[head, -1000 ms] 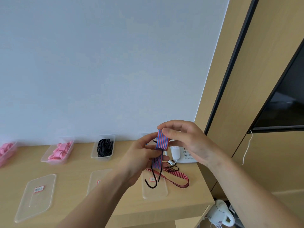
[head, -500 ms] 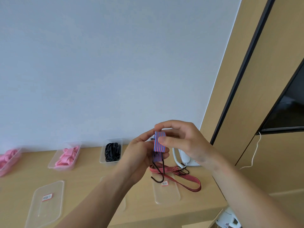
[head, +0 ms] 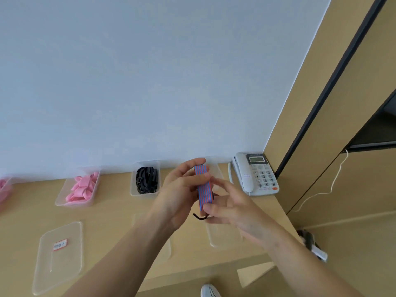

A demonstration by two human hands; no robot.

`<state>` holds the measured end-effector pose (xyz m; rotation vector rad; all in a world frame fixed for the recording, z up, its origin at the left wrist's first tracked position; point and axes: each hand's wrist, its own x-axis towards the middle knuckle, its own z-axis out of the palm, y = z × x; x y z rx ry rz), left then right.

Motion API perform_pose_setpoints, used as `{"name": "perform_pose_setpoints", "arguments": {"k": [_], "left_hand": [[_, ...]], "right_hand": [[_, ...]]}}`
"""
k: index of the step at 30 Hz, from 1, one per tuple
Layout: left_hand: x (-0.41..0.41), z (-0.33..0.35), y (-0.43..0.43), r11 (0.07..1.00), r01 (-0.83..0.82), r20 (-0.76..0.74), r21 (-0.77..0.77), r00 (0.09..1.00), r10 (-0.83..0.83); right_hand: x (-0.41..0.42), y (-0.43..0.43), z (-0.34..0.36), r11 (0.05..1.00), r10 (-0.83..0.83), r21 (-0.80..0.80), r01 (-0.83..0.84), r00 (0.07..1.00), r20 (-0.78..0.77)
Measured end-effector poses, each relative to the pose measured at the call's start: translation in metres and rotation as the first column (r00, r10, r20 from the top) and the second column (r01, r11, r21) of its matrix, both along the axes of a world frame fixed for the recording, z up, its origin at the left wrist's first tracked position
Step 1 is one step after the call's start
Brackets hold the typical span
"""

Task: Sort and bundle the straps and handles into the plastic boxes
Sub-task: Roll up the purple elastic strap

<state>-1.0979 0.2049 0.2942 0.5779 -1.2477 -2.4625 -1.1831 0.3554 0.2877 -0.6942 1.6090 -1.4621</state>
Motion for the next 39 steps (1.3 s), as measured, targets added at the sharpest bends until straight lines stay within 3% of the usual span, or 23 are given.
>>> {"name": "perform_pose_setpoints", "arguments": {"k": [2, 6, 14, 18, 20, 23, 27, 31, 34, 39], "left_hand": [[-0.011, -0.012, -0.006, 0.999, -0.025, 0.046, -0.027, 0.999, 0.027], [-0.037, -0.035, -0.014, 0.994, -0.039, 0.123, -0.099, 0.991, 0.051], [-0.102, -0.079, -0.042, 0.962, 0.04, 0.322, -0.27, 0.946, 0.051], [-0.137, -0.104, -0.065, 0.924, 0.067, 0.44, -0.375, 0.891, 0.114], [-0.151, -0.117, -0.075, 0.828, 0.14, 0.525, -0.542, 0.826, 0.204], [-0.17, -0.131, -0.09, 0.571, 0.33, 0.553, -0.752, 0.787, 0.273], [-0.188, -0.145, -0.102, 0.321, 0.456, 0.524, -0.83, 0.835, 0.17], [-0.203, -0.158, -0.105, 0.106, 0.46, 0.469, -0.882, 0.878, 0.092], [-0.21, -0.17, -0.105, -0.001, 0.431, 0.429, -0.903, 0.9, 0.074], [-0.213, -0.184, -0.102, -0.064, 0.427, 0.418, -0.902, 0.901, 0.115]], "right_hand": [[-0.005, -0.007, -0.012, 0.998, -0.039, -0.034, 0.043, 0.993, 0.112], [-0.029, -0.025, -0.032, 0.997, -0.07, -0.013, 0.073, 0.982, 0.176], [-0.097, -0.059, -0.089, 0.977, -0.209, 0.092, 0.192, 0.947, 0.246], [-0.144, -0.085, -0.112, 0.906, -0.411, 0.196, 0.374, 0.89, 0.199], [-0.167, -0.102, -0.125, 0.857, -0.48, 0.271, 0.438, 0.87, 0.114], [-0.188, -0.128, -0.141, 0.815, -0.453, 0.366, 0.448, 0.888, -0.078], [-0.191, -0.156, -0.153, 0.786, -0.328, 0.406, 0.466, 0.872, -0.364], [-0.191, -0.168, -0.167, 0.73, -0.241, 0.503, 0.462, 0.863, -0.443], [-0.195, -0.17, -0.174, 0.716, -0.163, 0.531, 0.454, 0.848, -0.505], [-0.204, -0.167, -0.175, 0.734, 0.158, 0.576, 0.36, 0.735, -0.66]]}}
